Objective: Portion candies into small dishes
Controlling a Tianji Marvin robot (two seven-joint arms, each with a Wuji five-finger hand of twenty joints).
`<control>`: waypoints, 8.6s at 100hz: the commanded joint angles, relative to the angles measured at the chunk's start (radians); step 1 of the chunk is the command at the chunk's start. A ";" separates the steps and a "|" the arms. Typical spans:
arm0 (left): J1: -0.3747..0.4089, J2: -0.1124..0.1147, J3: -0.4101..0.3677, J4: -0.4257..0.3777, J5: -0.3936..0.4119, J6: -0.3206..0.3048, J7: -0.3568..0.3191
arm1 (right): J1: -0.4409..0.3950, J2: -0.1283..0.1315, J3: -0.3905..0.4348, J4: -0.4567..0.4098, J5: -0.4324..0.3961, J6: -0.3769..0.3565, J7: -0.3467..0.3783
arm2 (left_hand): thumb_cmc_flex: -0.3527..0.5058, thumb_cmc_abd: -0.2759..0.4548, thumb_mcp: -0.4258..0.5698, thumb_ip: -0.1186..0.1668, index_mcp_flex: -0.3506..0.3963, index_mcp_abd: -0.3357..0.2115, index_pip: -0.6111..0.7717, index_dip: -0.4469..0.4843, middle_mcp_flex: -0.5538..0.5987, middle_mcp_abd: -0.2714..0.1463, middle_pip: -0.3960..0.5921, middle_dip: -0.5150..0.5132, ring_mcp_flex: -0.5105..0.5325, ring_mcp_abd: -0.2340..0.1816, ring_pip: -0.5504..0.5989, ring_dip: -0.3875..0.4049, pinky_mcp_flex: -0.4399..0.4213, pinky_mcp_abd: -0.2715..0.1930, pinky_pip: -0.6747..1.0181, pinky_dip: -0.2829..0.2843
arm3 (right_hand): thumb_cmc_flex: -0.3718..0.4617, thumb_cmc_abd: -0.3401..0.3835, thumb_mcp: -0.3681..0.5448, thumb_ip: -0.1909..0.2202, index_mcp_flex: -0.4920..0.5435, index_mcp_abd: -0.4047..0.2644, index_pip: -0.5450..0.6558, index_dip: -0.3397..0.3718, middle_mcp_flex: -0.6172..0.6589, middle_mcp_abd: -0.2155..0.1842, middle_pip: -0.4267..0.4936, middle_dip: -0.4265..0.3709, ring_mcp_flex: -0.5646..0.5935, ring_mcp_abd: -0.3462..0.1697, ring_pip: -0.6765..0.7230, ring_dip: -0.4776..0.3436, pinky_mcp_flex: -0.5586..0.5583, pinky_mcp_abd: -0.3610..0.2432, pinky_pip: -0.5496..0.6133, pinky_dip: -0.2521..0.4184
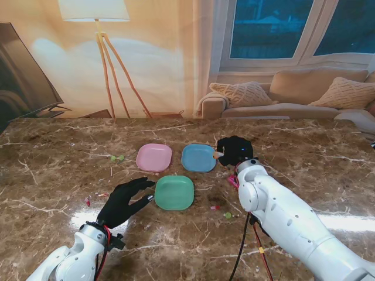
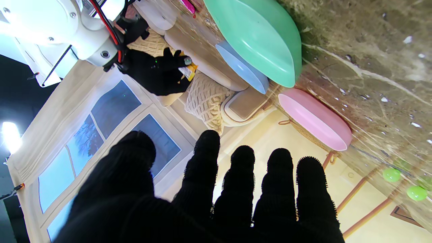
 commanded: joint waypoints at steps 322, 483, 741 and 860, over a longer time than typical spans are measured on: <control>0.027 0.004 -0.023 -0.013 0.011 0.001 -0.014 | -0.190 0.063 0.054 -0.101 -0.132 0.259 0.248 | 0.010 0.036 -0.023 -0.026 0.018 -0.029 0.019 0.022 -0.031 0.000 -0.010 -0.016 -0.011 -0.023 -0.022 -0.010 -0.008 -0.012 -0.015 -0.006 | -0.131 -0.026 -0.010 0.143 -0.077 0.055 -0.405 0.191 -0.447 -0.019 0.223 0.332 -0.451 -0.043 0.159 0.199 -0.419 -0.029 -0.122 0.063; 0.027 0.008 -0.021 -0.014 -0.006 0.000 -0.042 | -0.159 0.025 0.036 0.070 0.026 0.066 0.130 | 0.018 0.037 -0.031 -0.029 0.042 -0.049 0.038 0.033 -0.036 -0.007 -0.012 -0.021 -0.013 -0.027 -0.028 -0.010 -0.016 -0.009 -0.036 -0.016 | 0.166 -0.310 -0.004 -0.029 0.084 -0.030 -0.116 0.060 0.050 -0.017 0.115 -0.062 0.034 -0.016 0.102 0.053 0.073 -0.157 0.157 0.040; 0.034 0.010 -0.041 -0.010 -0.016 0.010 -0.060 | 0.184 -0.087 -0.251 0.136 0.103 0.096 0.109 | 0.018 0.038 -0.026 -0.027 0.030 -0.037 0.032 0.035 -0.037 -0.001 -0.009 -0.019 -0.016 -0.028 -0.023 -0.010 -0.024 -0.040 -0.034 -0.015 | -0.154 0.204 -0.028 0.201 -0.261 0.131 -0.506 0.165 -0.468 0.004 -0.085 -0.137 -0.425 -0.037 -0.129 -0.042 -0.338 -0.096 -0.038 0.056; 0.021 0.005 -0.008 0.005 0.000 -0.006 -0.023 | -0.666 0.088 0.362 -0.610 -0.344 -0.007 0.165 | 0.017 0.036 -0.026 -0.027 0.032 -0.033 0.030 0.033 -0.034 0.001 -0.009 -0.019 -0.016 -0.028 -0.023 -0.010 -0.024 -0.039 -0.036 -0.017 | -0.180 0.070 -0.051 0.165 -0.114 0.083 -0.466 0.199 -0.270 -0.006 -0.152 -0.182 -0.198 -0.029 -0.241 -0.106 -0.192 -0.104 -0.094 -0.007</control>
